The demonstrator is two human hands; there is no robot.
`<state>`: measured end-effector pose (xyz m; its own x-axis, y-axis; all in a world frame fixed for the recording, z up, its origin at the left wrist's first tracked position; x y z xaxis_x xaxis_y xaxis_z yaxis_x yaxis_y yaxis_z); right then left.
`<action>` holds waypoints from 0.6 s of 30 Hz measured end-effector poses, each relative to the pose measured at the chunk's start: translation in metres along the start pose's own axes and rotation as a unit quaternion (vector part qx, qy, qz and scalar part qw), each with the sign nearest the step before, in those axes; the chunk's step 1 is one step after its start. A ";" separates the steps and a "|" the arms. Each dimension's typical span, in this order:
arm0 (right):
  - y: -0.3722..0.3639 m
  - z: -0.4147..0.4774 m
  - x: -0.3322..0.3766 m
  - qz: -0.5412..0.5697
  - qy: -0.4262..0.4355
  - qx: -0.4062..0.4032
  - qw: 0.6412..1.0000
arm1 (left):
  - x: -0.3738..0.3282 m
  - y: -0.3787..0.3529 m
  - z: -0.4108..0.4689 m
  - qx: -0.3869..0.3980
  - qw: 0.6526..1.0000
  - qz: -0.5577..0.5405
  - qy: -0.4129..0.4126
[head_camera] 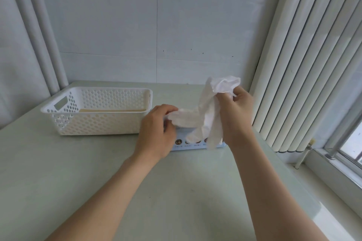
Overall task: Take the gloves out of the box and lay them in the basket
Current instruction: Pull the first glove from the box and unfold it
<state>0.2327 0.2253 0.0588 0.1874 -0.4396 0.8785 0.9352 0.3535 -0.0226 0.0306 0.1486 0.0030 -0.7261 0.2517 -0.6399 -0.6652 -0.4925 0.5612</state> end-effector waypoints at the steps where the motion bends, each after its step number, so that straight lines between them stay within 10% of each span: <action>1: -0.005 -0.001 -0.001 0.004 -0.011 0.027 1.000 | 0.000 0.007 -0.002 -0.015 0.999 -0.034 0.008; 8: -0.055 -0.011 -0.016 -0.074 -0.081 0.164 0.980 | -0.015 0.026 -0.004 0.026 0.961 -0.274 -0.003; 18: -0.068 -0.013 -0.037 -0.170 -0.110 0.191 0.960 | -0.006 0.030 -0.002 -0.005 0.980 -0.198 0.015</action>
<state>0.1662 0.2064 0.0216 -0.2176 -0.4129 0.8844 0.7445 0.5157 0.4240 0.0153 0.1310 0.0223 -0.4057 0.3998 -0.8220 -0.8918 -0.3700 0.2602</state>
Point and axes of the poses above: each hand's wrist, its own z-axis towards the middle knuckle, its own y-axis out of the back of the hand, x = y × z, the point moved 10 cm from there along z, towards the middle knuckle, and after that the axes turned 14 degrees about x, right-handed, at the moved point
